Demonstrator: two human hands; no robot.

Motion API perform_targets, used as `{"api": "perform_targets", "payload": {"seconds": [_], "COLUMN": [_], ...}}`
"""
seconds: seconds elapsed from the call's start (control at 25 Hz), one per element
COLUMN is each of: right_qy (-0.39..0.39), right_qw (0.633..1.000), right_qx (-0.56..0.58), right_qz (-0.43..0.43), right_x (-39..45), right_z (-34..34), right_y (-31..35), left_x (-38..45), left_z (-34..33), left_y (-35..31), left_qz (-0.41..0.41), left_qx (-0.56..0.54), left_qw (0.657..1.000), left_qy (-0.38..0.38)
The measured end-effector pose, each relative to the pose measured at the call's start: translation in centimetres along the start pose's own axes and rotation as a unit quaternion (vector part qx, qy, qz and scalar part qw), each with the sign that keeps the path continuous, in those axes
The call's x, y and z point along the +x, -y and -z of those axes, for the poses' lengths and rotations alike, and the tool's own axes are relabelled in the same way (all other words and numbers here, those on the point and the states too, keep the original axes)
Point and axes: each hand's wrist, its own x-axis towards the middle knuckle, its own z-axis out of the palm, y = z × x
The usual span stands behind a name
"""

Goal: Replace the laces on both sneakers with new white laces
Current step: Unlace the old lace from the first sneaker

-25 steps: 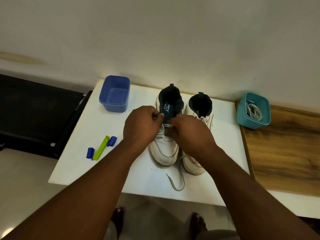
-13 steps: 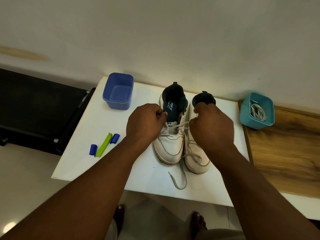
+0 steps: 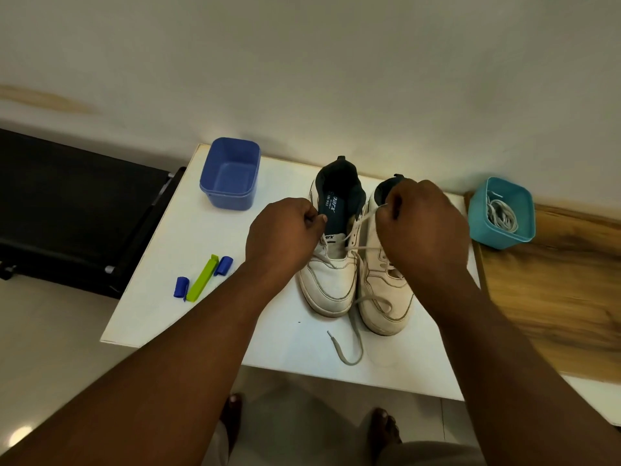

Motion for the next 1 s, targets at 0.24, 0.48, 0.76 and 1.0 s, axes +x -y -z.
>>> {"api": "perform_targets", "payload": {"seconds": [0.24, 0.48, 0.76, 1.0], "right_qy": [0.193, -0.030, 0.034, 0.082], "right_qw": [0.966, 0.999, 0.993, 0.984], "right_qx": [-0.002, -0.032, 0.024, -0.031], "right_qz": [0.171, 0.011, 0.106, 0.153], "right_x": [-2.1, 0.0, -0.8, -1.7], "right_z": [-4.5, -0.8, -2.5, -4.8], "right_y": [1.8, -0.7, 0.1, 0.6], "left_x": [0.1, 0.1, 0.1, 0.1], "left_z": [0.1, 0.0, 0.0, 0.0], "left_y": [0.0, 0.1, 0.1, 0.1], "left_qz": [0.008, -0.002, 0.003, 0.003], "left_qx": [0.000, 0.008, -0.005, -0.004], "left_qw": [1.000, 1.000, 1.000, 1.000], "left_qy": [0.008, 0.003, 0.007, 0.010]}}
